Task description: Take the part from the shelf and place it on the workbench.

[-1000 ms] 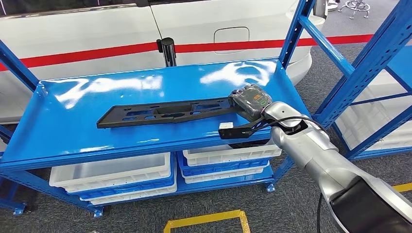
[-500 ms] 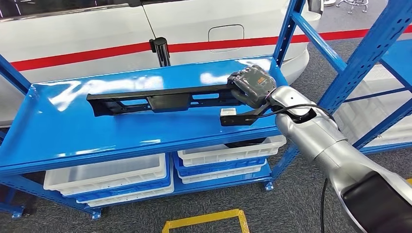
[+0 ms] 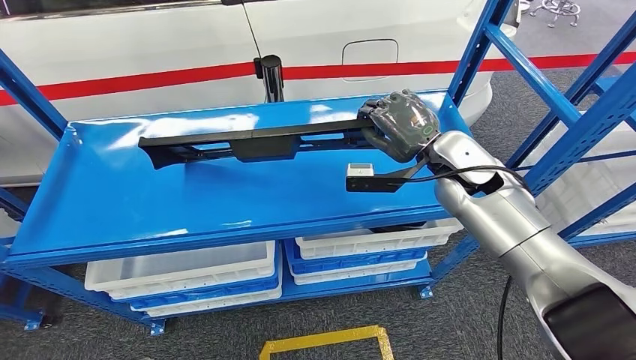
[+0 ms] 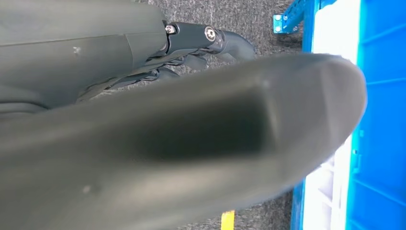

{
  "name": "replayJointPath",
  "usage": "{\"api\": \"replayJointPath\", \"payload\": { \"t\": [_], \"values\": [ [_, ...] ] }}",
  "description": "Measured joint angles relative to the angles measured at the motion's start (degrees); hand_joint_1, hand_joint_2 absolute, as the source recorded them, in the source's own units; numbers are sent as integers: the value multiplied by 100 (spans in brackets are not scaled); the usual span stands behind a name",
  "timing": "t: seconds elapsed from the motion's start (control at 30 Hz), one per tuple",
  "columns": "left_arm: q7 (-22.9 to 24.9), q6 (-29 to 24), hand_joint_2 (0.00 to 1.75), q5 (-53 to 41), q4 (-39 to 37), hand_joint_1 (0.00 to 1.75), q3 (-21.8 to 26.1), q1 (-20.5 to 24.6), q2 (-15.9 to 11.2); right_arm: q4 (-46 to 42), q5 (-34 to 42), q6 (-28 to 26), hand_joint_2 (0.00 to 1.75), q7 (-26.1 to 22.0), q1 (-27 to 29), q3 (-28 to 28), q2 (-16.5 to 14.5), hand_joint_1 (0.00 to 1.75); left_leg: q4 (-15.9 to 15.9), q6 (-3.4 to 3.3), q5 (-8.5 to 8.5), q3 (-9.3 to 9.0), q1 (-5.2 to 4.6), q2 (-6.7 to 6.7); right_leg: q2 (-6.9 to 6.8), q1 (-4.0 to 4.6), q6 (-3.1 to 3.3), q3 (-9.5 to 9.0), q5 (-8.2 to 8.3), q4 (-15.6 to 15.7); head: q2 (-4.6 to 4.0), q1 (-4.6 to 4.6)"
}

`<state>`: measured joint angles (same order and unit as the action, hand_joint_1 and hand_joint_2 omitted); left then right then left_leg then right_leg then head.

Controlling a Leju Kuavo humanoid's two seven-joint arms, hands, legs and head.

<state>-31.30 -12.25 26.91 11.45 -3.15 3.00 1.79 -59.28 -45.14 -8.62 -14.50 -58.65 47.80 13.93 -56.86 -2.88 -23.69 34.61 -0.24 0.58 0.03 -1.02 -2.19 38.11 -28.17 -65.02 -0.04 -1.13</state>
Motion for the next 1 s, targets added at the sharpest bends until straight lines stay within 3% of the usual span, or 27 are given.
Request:
{"api": "replayJointPath", "payload": {
  "t": [0.07, 0.2, 0.23, 0.3, 0.37, 0.4, 0.43, 0.47, 0.53, 0.6, 0.7, 0.73, 0.77, 0.83, 0.9, 0.93, 0.97, 1.0],
  "values": [
    [3, 22, 0, -12, -1, 0, -10, 10, 2, -21, -44, 2, 175, 1, 22, -78, 2, 175, -34, 15, -9, 25, -46, 13, 5, 23, 26, -290, 267, 613, 0, -4],
    [23, 32, 0, -66, -15, 0, -20, 7, -7, -31, -115, 8, 175, -5, 102, -163, 7, 175, -98, 85, -54, 72, -56, 23, 3, -7, 144, -327, 392, 737, 0, -9],
    [29, 26, 0, -71, -20, 0, -21, 7, -10, -32, -132, 9, 175, -8, 114, -175, 6, 175, -192, 124, -158, 106, -44, 17, 0, -28, 186, -321, 420, 752, 0, -15],
    [37, 25, 0, -76, -27, 0, -22, 11, -12, -33, -153, 9, 175, -13, 134, -188, -1, 175, -715, 212, -575, 280, -1, -5, -9, -50, 249, -293, 469, 765, 0, -32],
    [40, 25, 0, -78, -30, 0, -22, 15, -13, -33, -159, 11, 175, -15, 169, -196, -2, 175, -1450, 284, -996, 509, 54, -19, -14, -48, 268, -234, 519, 762, 0, -38],
    [46, 23, 0, -79, -31, 0, -22, 15, -14, -33, -162, 12, 175, -15, 188, -199, -2, 175, -1649, 308, -1084, 543, 78, -23, -17, -51, 264, -197, 550, 760, 0, -36],
    [56, 20, 0, -85, -32, 0, -22, 16, -15, -33, -167, 14, 175, -15, 205, -202, -2, 175, -1636, 324, -1067, 476, 99, -29, -17, -57, 248, -158, 581, 757, 0, -38],
    [68, 14, 0, -96, -33, 0, -24, 21, -16, -33, -175, 17, 175, -15, 216, -210, -3, 175, -1380, 333, -960, 280, 119, -35, -17, -66, 227, -120, 615, 756, 0, -38],
    [93, 2, 0, -118, -33, 0, -31, 48, -18, -37, -206, 29, 175, -15, 221, -243, -4, 175, -562, 327, -714, -267, 138, -40, -14, -67, 170, -59, 685, 749, 0, -40],
    [109, -4, 0, -134, -33, 0, -43, 82, -20, -45, -242, 57, 175, -10, 211, -284, -9, 175, -84, 273, -602, -551, 116, -25, -18, -51, 88, -25, 759, 753, 0, -27],
    [126, -18, 0, -147, -35, 0, -68, 96, -21, -46, -273, 80, 175, -4, 212, -307, -19, 175, -33, 125, -477, -490, 59, -25, -20, -51, -51, 5, 861, 794, 0, -13],
    [129, -21, 0, -150, -36, 0, -74, 100, -19, -45, -281, 84, 175, -4, 213, -317, -15, 175, -15, 65, -403, -448, 52, -36, -18, -50, -54, 63, 799, 741, 0, -7],
    [132, -21, 0, -153, -37, 0, -78, 104, -16, -44, -288, 87, 175, -3, 213, -329, -9, 175, 4, 7, -324, -391, 49, -50, -16, -47, -26, 151, 646, 584, 0, 1],
    [135, -12, 0, -159, -38, 0, -82, 109, -17, -44, -300, 92, 175, -2, 219, -346, -2, 175, 8, -70, -194, -245, 35, -63, -15, -46, 83, 400, 136, -110, 0, 17],
    [139, -5, 0, -160, -39, 0, -84, 107, -22, -43, -306, 93, 175, -1, 242, -347, 1, 175, 2, -95, -76, -86, 16, -67, -15, -44, 89, 529, -195, -828, 0, 25],
    [140, -3, 0, -160, -39, 0, -85, 106, -23, -43, -308, 93, 175, -1, 254, -348, 1, 175, -1, -94, -21, -13, 7, -66, -15, -38, 51, 475, -215, -955, 0, 28],
    [140, -2, 0, -160, -39, 0, -88, 105, -21, -43, -310, 93, 175, 0, 262, -348, 0, 175, -3, -88, 34, 58, -3, -65, -15, -31, 4, 299, -155, -845, 0, 31],
    [140, -2, 0, -160, -39, 0, -92, 105, -19, -43, -311, 93, 175, 0, 264, -351, -2, 175, -6, -77, 86, 119, -12, -61, -15, -20, -27, 22, -71, -542, 0, 32]
  ]
}}
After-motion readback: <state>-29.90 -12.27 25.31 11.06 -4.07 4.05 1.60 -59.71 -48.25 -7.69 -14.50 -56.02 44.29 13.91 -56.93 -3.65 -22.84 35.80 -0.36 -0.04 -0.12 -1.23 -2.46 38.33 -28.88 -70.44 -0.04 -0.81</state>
